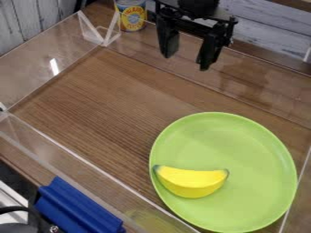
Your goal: Put the banana on top of the green plate
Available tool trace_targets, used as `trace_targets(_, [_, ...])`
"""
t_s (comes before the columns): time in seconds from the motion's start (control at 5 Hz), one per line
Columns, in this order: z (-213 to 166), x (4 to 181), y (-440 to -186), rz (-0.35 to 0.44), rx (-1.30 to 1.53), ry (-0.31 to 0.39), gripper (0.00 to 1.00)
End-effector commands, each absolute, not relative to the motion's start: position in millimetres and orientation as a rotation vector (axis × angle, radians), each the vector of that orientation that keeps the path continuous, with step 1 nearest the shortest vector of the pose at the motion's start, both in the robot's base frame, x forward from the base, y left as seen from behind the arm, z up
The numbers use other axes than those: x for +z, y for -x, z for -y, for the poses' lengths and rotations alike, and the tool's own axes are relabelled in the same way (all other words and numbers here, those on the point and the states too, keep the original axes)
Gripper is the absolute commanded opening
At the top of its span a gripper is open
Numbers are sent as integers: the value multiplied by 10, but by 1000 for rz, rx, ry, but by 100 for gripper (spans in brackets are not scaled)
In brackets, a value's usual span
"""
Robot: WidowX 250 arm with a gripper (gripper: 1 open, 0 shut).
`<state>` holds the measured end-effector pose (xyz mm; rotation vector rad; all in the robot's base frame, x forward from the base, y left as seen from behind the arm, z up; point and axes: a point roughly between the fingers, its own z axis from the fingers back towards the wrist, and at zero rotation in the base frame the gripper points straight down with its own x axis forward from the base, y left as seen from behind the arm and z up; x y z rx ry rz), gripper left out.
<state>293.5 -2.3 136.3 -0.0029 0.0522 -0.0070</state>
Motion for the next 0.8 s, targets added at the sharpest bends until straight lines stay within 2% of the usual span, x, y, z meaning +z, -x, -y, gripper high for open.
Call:
trace_targets(0.0, [19, 1347, -2973, -49, -8, 4, 100])
trace_targets(0.6, [-64, 1409, -3091, -31, -8, 14, 100])
